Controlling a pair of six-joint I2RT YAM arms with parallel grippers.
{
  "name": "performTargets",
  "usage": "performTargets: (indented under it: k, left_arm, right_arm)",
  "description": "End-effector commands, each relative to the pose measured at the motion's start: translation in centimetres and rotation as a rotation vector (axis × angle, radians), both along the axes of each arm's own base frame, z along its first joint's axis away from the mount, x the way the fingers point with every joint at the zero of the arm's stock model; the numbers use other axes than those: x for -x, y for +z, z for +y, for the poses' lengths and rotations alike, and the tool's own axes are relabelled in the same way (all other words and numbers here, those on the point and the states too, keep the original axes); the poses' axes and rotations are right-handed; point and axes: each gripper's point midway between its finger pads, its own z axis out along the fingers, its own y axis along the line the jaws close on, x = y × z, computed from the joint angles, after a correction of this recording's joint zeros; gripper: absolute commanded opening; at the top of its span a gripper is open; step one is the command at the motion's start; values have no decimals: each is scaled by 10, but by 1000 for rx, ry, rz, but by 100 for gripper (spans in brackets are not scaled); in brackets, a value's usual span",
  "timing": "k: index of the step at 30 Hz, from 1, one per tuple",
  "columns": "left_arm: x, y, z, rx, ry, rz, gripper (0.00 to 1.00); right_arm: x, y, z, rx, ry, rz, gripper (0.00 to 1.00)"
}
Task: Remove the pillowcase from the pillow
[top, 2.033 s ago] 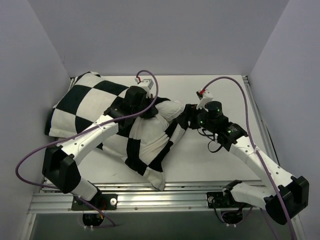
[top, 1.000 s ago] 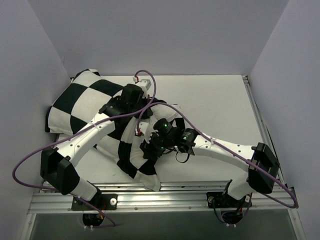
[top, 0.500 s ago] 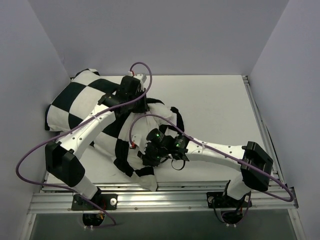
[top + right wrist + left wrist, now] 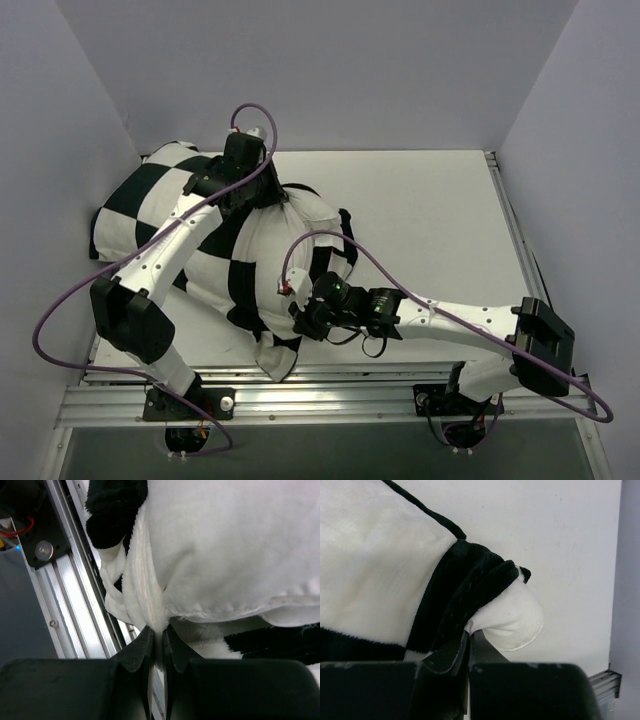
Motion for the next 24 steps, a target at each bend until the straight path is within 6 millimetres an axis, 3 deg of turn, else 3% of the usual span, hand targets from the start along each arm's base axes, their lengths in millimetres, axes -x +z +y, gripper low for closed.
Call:
performTargets:
  k: [1,7,9,11,16,17,20,21,24]
  left_arm:
    - [-87,117,87,136,405,-390,2]
    - [-80,131,78,190,324,-369,2]
    - [-79,137,91,205,350,-376,2]
    - [-77,139,92,215,342,-376,2]
    - [-64,130,66,242,207,-328,2]
    - [-58,118,57,238,162,-296,2]
    - [-32,104,31,173,30,-297,3]
    - [-16,92,18,145,-23,-285,4]
    - [11,62,15,37,-85,-301,16]
  right_arm:
    - [82,-39,-41,170,61,323,0]
    - [31,-40,-72,99,-217,340,0]
    - [38,-44,-74,92,-194,373,0]
    - [36,-48,-75,104,-233,385,0]
    - [22,-58,-78,126,-319,379,0]
    - [17,-56,-77,118,-329,367,0]
    - [-3,-31,-70,44,-369,274,0]
    - [-10,-22,-68,11,-382,241,0]
    - [-35,10,-64,-99,-426,143,0]
